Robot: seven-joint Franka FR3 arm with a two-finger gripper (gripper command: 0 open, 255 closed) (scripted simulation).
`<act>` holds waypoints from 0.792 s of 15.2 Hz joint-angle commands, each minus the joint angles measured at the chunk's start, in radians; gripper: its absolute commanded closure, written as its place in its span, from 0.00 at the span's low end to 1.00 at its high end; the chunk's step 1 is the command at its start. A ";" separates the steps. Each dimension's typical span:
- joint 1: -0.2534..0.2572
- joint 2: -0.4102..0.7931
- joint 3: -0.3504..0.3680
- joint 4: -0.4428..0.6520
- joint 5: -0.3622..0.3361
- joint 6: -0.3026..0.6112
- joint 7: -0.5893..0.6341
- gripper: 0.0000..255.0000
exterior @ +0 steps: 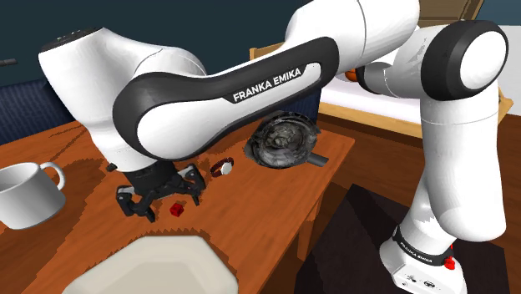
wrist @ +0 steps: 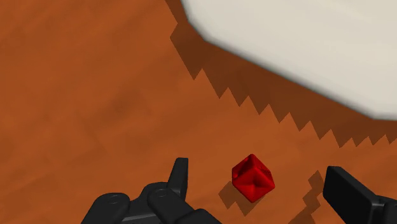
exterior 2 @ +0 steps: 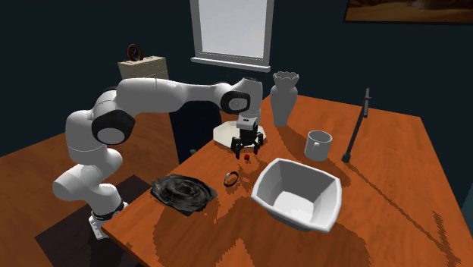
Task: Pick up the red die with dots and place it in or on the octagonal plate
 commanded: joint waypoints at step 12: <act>-0.001 0.001 0.000 -0.010 -0.001 0.011 0.003 1.00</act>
